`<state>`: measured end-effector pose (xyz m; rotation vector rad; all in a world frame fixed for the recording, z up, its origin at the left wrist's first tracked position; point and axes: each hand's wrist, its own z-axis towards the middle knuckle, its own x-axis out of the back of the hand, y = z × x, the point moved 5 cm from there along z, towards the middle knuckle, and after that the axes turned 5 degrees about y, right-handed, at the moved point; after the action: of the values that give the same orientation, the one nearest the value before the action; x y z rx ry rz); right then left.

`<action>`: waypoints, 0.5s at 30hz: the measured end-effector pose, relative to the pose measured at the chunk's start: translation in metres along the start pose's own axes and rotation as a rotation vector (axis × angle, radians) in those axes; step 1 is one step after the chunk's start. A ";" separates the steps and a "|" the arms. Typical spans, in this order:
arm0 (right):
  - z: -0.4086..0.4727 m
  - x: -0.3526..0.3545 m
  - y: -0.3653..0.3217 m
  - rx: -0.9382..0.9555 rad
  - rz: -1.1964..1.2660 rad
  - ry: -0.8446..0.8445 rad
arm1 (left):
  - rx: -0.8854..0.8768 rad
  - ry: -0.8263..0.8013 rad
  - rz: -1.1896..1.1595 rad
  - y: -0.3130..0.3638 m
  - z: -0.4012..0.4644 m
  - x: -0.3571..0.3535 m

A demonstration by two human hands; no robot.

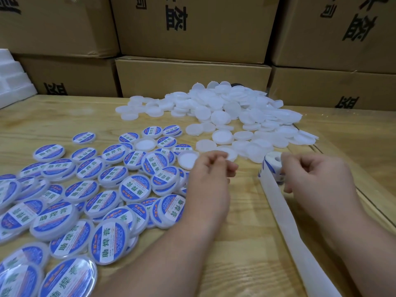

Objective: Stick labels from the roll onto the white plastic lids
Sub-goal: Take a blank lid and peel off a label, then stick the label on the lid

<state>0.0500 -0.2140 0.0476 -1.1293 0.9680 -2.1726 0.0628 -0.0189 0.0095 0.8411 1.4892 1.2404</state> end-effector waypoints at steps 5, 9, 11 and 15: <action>-0.001 -0.006 0.001 -0.012 -0.135 -0.096 | -0.397 -0.278 0.809 -0.004 -0.023 -0.023; -0.004 -0.009 -0.002 0.021 -0.153 -0.136 | -0.435 -0.301 1.080 -0.010 -0.023 -0.027; -0.006 -0.013 0.000 0.015 -0.148 -0.186 | -0.386 -0.304 1.172 -0.015 -0.022 -0.030; -0.008 -0.022 0.004 -0.008 -0.190 -0.287 | -0.299 -0.230 1.192 -0.022 -0.008 -0.032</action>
<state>0.0554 -0.1983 0.0300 -1.5413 0.7698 -2.0718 0.0652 -0.0561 -0.0038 1.6785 0.4940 2.0313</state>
